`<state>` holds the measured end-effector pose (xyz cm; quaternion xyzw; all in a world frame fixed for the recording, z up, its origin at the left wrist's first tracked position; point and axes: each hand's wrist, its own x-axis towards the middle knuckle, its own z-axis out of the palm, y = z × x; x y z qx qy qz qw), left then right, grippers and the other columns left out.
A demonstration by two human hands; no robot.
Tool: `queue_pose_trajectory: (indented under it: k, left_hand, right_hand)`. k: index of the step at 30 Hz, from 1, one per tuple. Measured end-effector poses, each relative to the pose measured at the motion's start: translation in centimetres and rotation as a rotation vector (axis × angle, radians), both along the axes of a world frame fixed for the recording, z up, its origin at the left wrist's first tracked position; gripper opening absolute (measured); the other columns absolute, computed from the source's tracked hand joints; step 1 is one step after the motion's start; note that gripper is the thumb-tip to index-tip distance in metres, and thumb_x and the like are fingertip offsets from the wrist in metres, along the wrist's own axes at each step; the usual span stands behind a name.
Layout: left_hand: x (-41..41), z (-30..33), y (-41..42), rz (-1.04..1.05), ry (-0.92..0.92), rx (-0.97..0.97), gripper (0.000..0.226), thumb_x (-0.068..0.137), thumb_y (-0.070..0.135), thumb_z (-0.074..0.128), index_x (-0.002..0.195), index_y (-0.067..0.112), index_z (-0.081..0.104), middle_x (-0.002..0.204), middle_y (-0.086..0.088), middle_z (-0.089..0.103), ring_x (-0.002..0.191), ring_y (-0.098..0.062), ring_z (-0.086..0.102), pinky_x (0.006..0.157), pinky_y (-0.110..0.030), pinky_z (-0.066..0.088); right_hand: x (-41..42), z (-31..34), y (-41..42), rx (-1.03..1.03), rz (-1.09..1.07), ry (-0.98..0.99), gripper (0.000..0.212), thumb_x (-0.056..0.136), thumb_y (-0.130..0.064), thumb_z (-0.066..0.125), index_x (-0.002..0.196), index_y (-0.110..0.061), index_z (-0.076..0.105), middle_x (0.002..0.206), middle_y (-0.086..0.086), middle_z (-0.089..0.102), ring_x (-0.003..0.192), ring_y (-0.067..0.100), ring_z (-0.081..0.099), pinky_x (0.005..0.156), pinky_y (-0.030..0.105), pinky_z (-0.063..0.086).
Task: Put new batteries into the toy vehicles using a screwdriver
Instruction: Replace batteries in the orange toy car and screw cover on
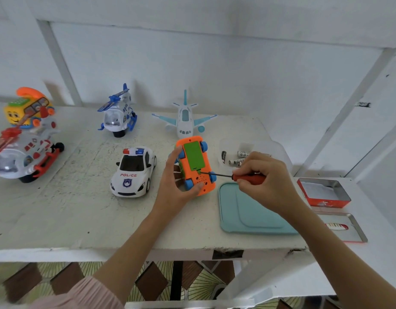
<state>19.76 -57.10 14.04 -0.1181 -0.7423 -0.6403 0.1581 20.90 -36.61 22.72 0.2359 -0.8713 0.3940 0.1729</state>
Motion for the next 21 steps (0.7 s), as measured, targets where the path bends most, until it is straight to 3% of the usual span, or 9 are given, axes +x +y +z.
queue_pose_trajectory:
  k: [3,5,10,15,18,21]
  left_hand:
    - [-0.2,-0.8,-0.3,0.041,0.026,-0.088,0.089,0.075,0.008,0.079,0.133,0.052,0.027,0.128,0.027,0.037,0.112,-0.007,0.056,0.079,-0.020,0.054]
    - [-0.1,-1.1,-0.4,0.050,0.055,-0.139,0.091,0.076,0.010,0.079,0.135,0.054,0.026,0.127,0.031,0.035,0.116,-0.002,0.050,0.084,-0.021,0.053]
    - [-0.1,-1.3,-0.2,0.125,0.180,-0.307,0.085,0.074,0.017,0.077,0.137,0.041,0.026,0.118,-0.004,0.039,0.108,0.013,0.043,0.082,-0.003,0.042]
    - [-0.1,-1.6,-0.3,0.166,0.211,-0.380,0.086,0.074,0.014,0.080,0.136,0.039,0.026,0.114,-0.007,0.039,0.099,-0.007,0.049,0.077,-0.001,0.043]
    - [-0.1,-1.6,-0.3,0.175,0.219,-0.420,0.086,0.075,0.019,0.080,0.136,0.042,0.023,0.114,-0.004,0.037,0.100,-0.016,0.051,0.075,-0.007,0.043]
    - [-0.1,-1.6,-0.2,0.187,0.210,-0.456,0.088,0.074,0.021,0.080,0.134,0.045,0.020,0.115,0.000,0.033,0.098,-0.017,0.052,0.069,-0.009,0.042]
  right_hand:
    - [0.0,0.4,0.1,0.044,0.016,0.000,0.010,0.063,-0.004,0.064,0.069,-0.007,0.071,0.072,0.000,0.062,0.069,0.011,0.057,0.063,0.021,0.047]
    - [0.2,0.7,0.1,0.090,0.027,0.020,0.011,0.063,-0.007,0.062,0.070,-0.006,0.071,0.071,0.002,0.061,0.068,0.012,0.055,0.062,0.017,0.046]
    - [0.6,0.8,0.1,0.204,0.017,0.055,0.013,0.069,-0.010,0.062,0.074,-0.005,0.074,0.067,0.003,0.062,0.059,0.012,0.055,0.063,0.012,0.043]
    - [1.0,0.5,0.0,0.284,-0.039,-0.037,0.010,0.079,-0.016,0.070,0.085,-0.009,0.068,0.072,-0.002,0.062,0.064,0.007,0.054,0.062,0.008,0.040]
    - [1.0,0.4,0.2,0.333,-0.047,-0.090,0.021,0.074,-0.023,0.076,0.084,-0.013,0.061,0.075,-0.007,0.058,0.069,0.008,0.055,0.066,0.016,0.045]
    - [1.0,0.2,0.2,0.312,-0.096,-0.106,0.019,0.077,-0.026,0.072,0.072,-0.011,0.062,0.066,-0.006,0.060,0.062,0.010,0.054,0.063,0.028,0.048]
